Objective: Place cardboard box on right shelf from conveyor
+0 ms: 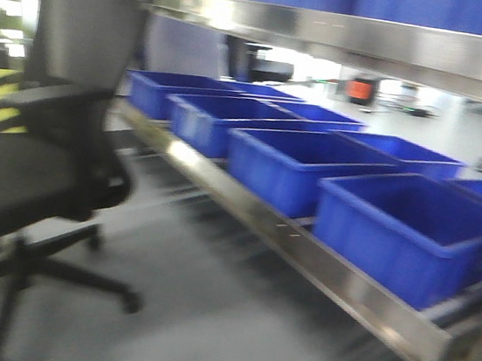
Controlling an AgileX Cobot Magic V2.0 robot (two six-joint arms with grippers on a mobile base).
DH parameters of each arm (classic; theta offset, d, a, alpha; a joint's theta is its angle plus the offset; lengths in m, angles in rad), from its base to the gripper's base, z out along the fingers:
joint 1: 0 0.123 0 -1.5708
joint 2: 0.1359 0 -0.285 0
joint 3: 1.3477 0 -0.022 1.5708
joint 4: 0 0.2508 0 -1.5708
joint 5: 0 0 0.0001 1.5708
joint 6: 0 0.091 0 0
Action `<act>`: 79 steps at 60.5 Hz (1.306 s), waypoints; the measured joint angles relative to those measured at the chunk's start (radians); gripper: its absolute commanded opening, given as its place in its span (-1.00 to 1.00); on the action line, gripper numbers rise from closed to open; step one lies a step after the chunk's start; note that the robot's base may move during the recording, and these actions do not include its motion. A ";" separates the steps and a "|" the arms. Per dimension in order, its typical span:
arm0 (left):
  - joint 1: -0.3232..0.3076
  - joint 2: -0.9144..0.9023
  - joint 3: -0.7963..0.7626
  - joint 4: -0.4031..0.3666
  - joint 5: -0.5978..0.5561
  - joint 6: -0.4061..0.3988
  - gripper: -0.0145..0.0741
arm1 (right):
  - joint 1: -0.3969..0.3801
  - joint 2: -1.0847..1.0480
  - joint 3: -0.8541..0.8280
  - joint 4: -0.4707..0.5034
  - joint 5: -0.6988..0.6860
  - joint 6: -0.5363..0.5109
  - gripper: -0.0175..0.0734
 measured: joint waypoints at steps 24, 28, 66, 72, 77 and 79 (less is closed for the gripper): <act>0.000 0.000 0.000 0.000 0.000 0.000 -0.93 | 0.000 0.000 0.000 0.000 0.000 0.000 -0.17; 0.000 0.000 0.000 0.000 0.000 0.000 -0.94 | 0.000 0.000 0.000 0.000 0.000 0.000 -0.17; 0.000 0.000 0.000 0.000 0.000 0.000 -0.94 | 0.000 0.000 0.000 0.000 0.000 0.000 -0.17; 0.000 0.000 0.000 0.000 0.000 0.000 -0.94 | 0.000 0.000 0.000 0.000 0.000 0.000 -0.17; 0.019 0.000 0.000 0.000 0.000 0.000 -0.94 | 0.000 0.000 0.000 0.000 0.000 0.000 -0.17; 0.029 0.000 0.000 0.000 0.000 0.000 -0.94 | 0.000 0.000 0.000 0.000 0.000 0.000 -0.17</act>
